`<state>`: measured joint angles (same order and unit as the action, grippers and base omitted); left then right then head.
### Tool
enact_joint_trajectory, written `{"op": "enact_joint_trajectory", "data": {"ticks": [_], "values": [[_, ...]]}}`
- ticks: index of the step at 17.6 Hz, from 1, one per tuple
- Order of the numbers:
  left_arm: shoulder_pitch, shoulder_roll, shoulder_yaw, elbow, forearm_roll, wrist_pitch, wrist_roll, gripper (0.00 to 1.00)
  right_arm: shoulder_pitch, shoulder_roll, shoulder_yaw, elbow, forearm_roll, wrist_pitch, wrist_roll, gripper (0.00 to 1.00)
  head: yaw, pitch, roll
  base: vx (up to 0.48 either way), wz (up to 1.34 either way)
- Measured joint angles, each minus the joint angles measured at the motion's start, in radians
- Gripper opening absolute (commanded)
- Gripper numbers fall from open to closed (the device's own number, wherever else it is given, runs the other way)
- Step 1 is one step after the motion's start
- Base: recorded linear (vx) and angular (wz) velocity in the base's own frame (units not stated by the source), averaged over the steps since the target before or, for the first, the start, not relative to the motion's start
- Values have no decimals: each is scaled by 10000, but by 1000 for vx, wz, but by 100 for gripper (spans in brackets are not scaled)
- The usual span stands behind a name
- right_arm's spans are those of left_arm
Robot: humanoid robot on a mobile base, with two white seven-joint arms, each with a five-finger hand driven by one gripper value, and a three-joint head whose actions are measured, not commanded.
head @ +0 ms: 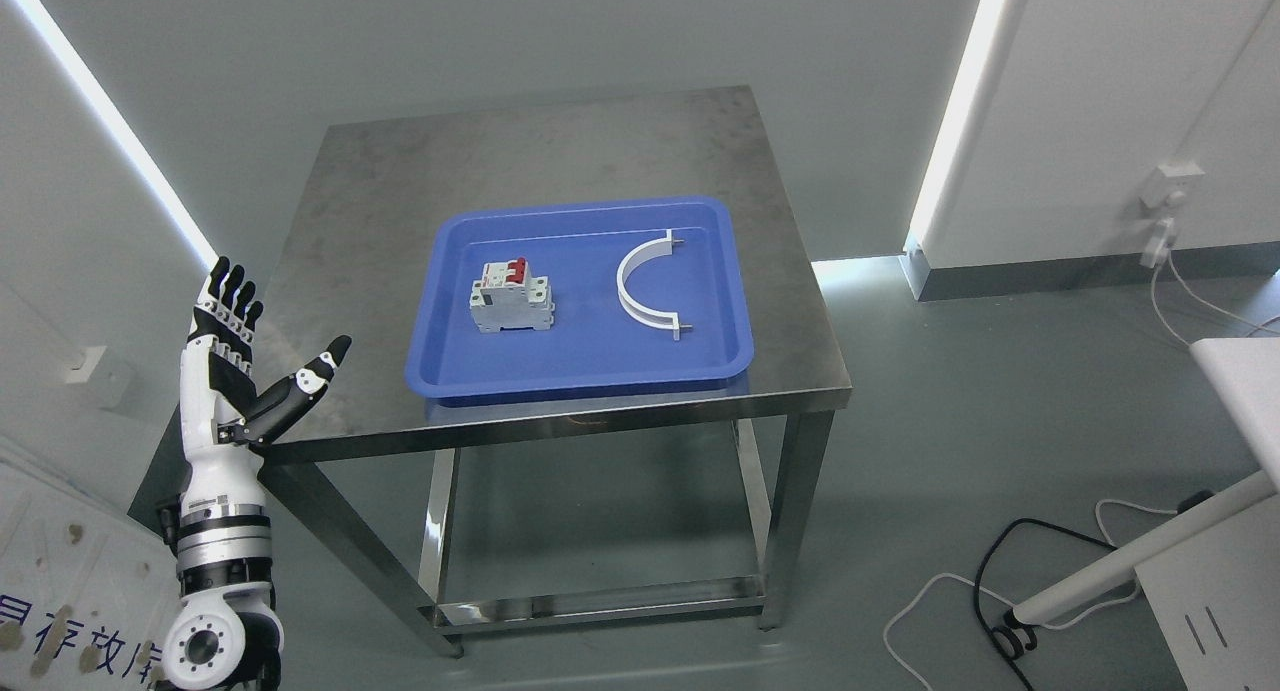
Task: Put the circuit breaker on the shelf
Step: 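Reach the left hand toward the grey circuit breaker in the blue tray, then close the left hand around the grey circuit breaker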
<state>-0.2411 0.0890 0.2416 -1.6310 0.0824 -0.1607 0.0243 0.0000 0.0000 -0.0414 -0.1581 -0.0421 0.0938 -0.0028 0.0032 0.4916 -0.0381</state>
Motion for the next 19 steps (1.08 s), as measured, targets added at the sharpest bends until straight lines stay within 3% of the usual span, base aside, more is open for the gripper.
{"op": "enact_joint_trajectory", "data": {"ticks": [5,11,19], "values": [[-128,26,-149,-9,-55,-197,-157,100,0,0,0,0,0,0,0,100,0,0,0,0,0],[-805,327,-636,-14,-658,-504,-1929,100,0,0,0,0,0,0,2,100,0,0,0,4,0],[-2583,985,-1562,93,-2423,2376,-5083,97,0,0,0,0,0,5,5,100,0,0,0,47,-18]]}}
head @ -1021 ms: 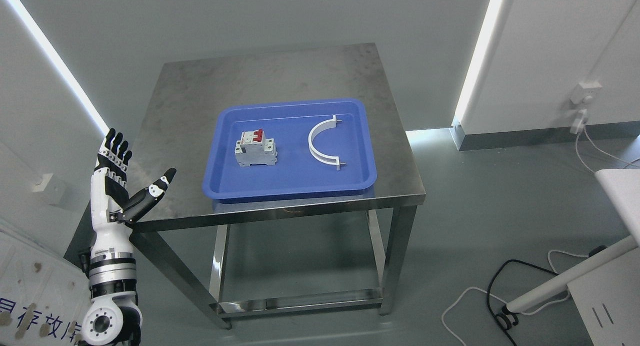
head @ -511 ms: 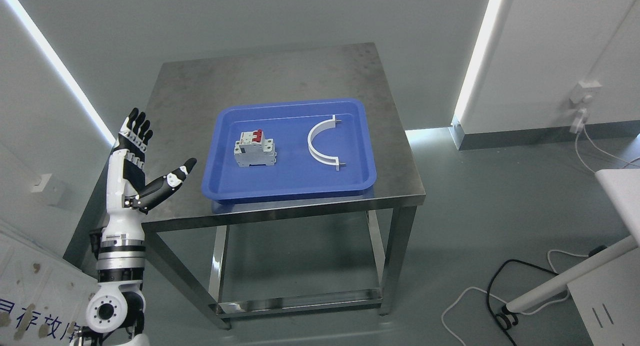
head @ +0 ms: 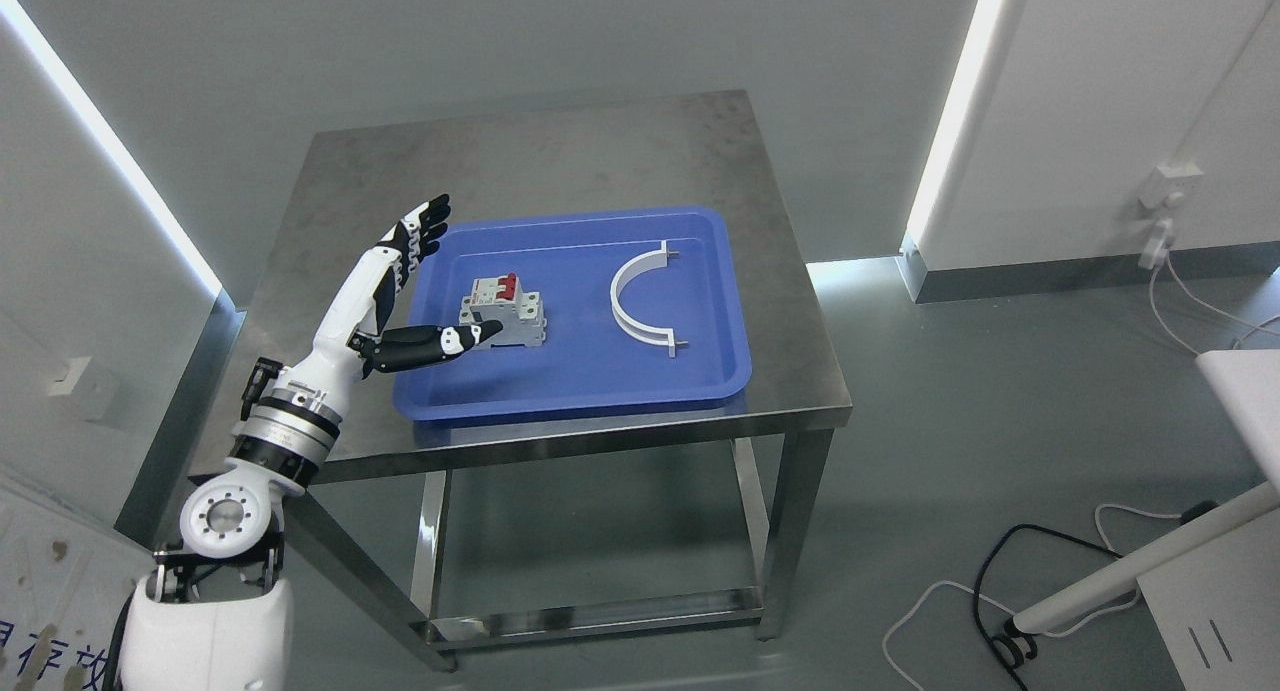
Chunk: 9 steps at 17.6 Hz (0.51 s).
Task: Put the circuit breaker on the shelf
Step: 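Close the left hand around the grey circuit breaker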
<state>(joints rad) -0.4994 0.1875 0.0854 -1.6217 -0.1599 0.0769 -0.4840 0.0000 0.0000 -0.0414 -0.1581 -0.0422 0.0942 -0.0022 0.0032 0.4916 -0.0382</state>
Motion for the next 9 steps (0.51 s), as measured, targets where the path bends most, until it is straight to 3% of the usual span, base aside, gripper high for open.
{"op": "enact_joint_trajectory", "data": {"ticks": [5,9], "values": [[-1009,598,-844,244,-638,920,-971,96,-1,0,0,0,0,0,0,100,0,0,0,105,-56],[-1234,1204,-1219,374,-857,1081,-2064,96,-1,0,0,0,1,0,0,100,0,0,0,59,11]]}}
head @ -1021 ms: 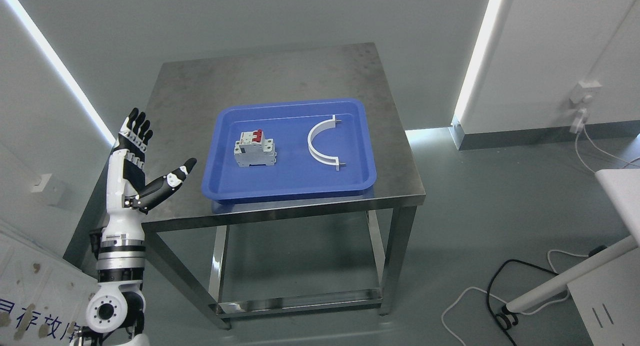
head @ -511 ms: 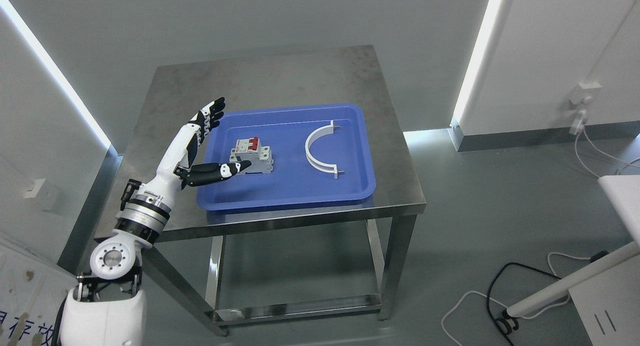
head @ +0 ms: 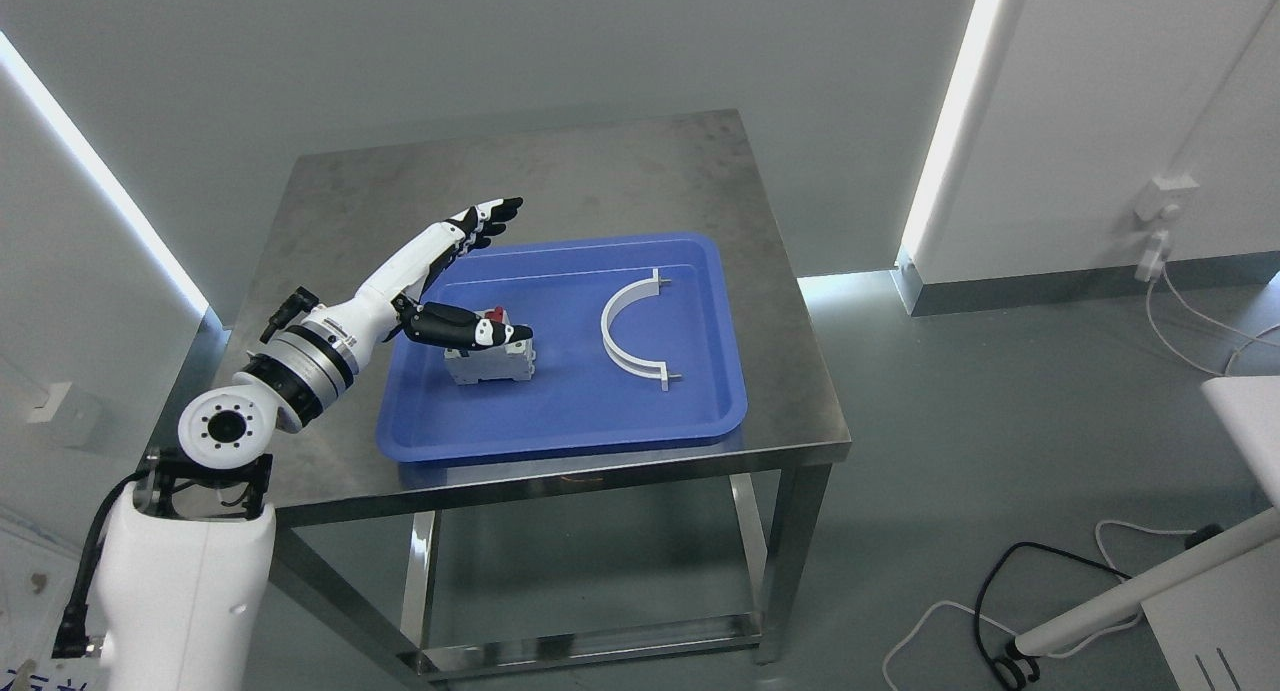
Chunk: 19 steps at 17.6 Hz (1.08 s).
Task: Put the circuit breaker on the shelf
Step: 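Close the left hand around the grey circuit breaker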
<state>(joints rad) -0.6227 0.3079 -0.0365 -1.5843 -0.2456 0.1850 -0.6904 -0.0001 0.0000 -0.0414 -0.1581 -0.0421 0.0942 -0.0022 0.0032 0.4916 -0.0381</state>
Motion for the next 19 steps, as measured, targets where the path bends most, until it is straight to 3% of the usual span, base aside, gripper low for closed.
{"op": "enact_joint_trajectory", "data": {"ticks": [3,7,11,15,19], "values": [[-37,389,-196,64,-134,11,-508,95,1,0,0,0,0,0,0,100,0,0,0,7,-16],[-177,605,-429,355,-1011,32,-879,83,1,0,0,0,0,0,0,100,0,0,0,-5,-17],[-444,518,-523,785,-1967,83,-1051,68,1,0,0,0,0,0,0,100,0,0,0,0,0],[-545,385,-488,1071,-2419,-191,-1149,63,1,0,0,0,0,0,0,100,0,0,0,0,0],[-486,236,-393,1279,-2610,-606,-1435,52,1,0,0,0,1,0,0,100,0,0,0,0,0]]}}
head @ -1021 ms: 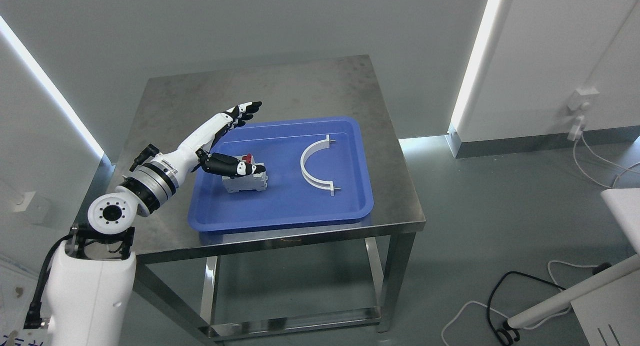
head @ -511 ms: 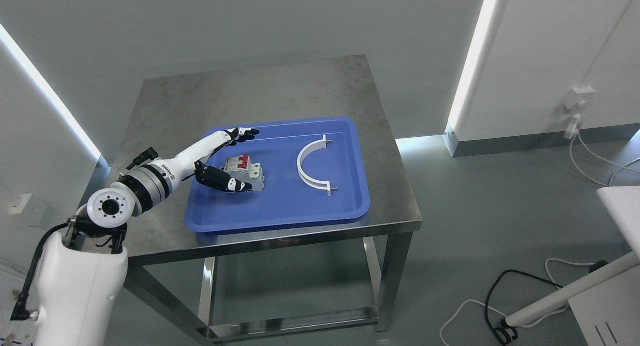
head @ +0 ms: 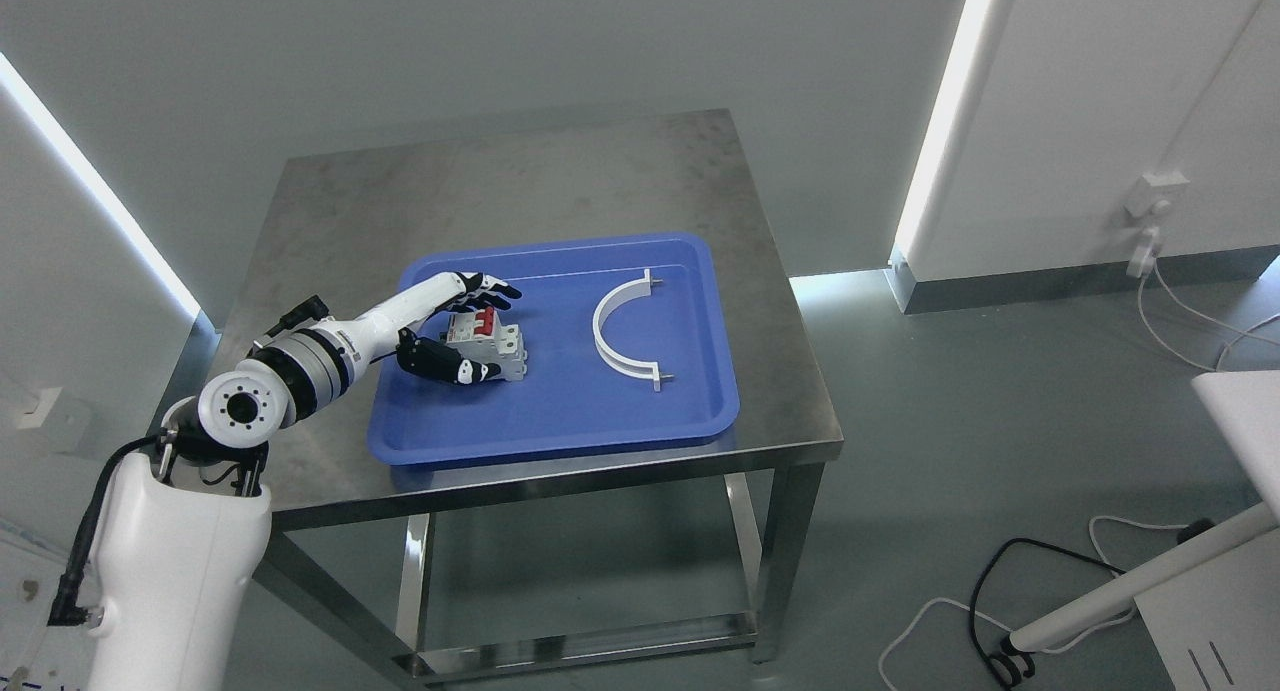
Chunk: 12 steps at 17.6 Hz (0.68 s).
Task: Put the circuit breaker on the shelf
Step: 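Close the left hand around the grey circuit breaker, then lift the circuit breaker up out of the tray with the left hand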
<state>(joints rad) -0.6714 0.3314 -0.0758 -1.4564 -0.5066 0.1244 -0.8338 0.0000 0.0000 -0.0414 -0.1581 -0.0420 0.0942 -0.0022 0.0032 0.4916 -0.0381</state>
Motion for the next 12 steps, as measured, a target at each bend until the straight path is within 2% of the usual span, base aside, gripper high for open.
{"op": "enact_joint_trajectory", "data": {"ticks": [3,8,9,12], "values": [[107,-101,102,103,-76,-374,-38,43,0,0,0,0,-1,0,0,100,0,0,0,0,0],[174,-341,408,258,-141,-1179,-38,5,0,0,0,0,-1,0,0,100,0,0,0,0,0],[177,-442,546,297,-146,-1620,-25,3,0,0,0,0,-2,0,0,100,0,0,0,0,0],[163,-974,1105,390,-99,-2400,33,3,1,0,0,1,-2,0,0,100,0,0,0,5,-26]]}}
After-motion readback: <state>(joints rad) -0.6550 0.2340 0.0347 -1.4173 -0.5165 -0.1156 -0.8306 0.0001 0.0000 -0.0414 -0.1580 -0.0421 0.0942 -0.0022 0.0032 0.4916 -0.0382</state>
